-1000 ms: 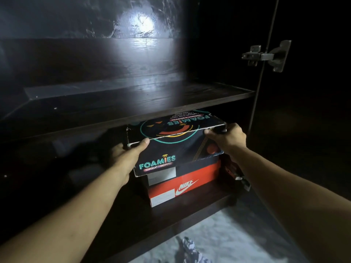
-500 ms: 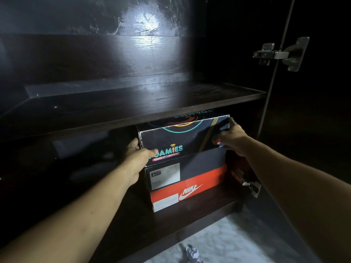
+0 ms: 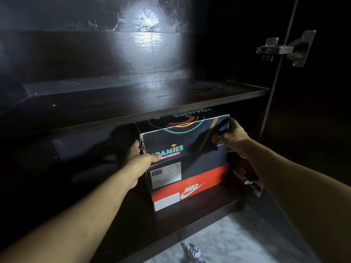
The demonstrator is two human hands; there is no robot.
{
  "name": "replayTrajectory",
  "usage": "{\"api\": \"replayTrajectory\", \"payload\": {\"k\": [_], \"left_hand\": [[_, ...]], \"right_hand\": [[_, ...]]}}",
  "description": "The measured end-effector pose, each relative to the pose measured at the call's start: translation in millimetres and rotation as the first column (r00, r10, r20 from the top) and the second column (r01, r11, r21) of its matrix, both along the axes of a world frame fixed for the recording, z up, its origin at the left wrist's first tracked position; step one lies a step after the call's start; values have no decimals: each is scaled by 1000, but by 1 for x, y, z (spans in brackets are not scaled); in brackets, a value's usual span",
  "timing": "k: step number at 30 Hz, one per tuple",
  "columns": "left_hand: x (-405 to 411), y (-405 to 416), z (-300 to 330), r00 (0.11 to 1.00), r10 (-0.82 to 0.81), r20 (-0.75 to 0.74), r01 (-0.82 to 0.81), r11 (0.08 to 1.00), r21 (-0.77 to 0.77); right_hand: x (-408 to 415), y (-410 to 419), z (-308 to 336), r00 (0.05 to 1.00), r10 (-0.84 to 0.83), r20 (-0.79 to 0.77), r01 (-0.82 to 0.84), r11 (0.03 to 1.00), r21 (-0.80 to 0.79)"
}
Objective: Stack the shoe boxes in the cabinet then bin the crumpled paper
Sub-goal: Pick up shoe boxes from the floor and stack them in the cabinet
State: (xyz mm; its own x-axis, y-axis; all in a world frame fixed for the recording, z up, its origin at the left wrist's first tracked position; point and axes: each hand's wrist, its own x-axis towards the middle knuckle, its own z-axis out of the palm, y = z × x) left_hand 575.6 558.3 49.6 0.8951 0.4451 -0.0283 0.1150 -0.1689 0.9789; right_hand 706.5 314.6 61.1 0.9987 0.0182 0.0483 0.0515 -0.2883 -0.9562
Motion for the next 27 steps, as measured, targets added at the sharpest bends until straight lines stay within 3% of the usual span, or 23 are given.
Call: {"api": "replayTrajectory", "payload": {"k": [8,10,13,19,27], "left_hand": [[-31,-33,23,981,156,-118,-142,983,115],[-49,-50,33,979,88,-185,-62,988,142],[-80,-83,51,925,-116,-362,188,967,170],[-136,-165,70,704,-454,-547,650,722,236],[-208,-301,67,493,-661,-566,870,366,330]], "right_hand": [[-67,-31,27,997,14,-71,-23,991,-129],[-94,-51,34,995,15,-99,-28,991,-132],[-144,-92,46,992,-2,-126,-17,989,-149],[-250,-177,64,989,-43,-144,9,974,-226],[-401,-276,77,976,-113,-185,28,912,-408]]}}
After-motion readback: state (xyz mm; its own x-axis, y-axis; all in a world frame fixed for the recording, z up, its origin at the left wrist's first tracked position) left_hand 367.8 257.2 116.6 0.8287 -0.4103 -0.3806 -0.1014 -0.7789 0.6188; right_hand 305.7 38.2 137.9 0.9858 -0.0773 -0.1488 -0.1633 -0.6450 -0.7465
